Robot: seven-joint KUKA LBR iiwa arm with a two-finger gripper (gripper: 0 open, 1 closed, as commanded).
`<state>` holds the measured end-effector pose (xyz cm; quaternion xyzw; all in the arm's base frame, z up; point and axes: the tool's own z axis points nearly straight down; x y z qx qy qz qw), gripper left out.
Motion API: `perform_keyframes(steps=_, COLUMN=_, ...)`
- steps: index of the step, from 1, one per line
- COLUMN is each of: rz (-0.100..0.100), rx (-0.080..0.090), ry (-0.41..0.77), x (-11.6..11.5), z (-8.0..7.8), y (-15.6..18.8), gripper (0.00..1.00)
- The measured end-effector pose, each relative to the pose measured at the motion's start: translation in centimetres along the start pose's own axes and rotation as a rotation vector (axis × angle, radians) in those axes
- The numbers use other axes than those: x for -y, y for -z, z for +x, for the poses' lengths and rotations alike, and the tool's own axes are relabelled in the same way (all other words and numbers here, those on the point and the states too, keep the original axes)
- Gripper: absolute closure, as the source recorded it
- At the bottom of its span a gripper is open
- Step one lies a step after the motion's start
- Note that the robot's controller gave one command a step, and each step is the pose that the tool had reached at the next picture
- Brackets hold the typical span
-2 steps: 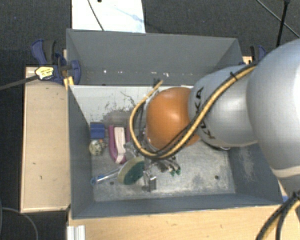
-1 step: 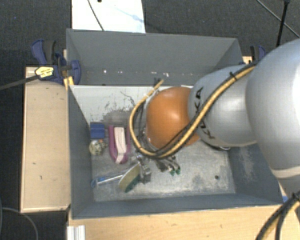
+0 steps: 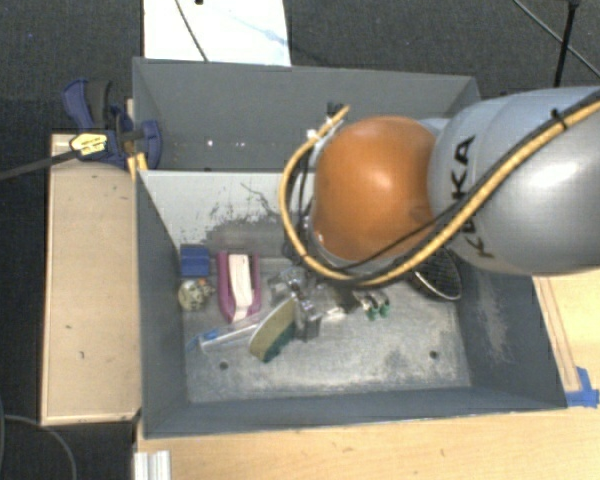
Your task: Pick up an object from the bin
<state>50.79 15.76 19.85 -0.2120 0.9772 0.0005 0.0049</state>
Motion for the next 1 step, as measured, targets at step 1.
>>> perform_keyframes(steps=1, rz=0.000, rx=0.002, ry=0.000, x=-1.22, z=-0.83, y=11.03, gripper=1.00)
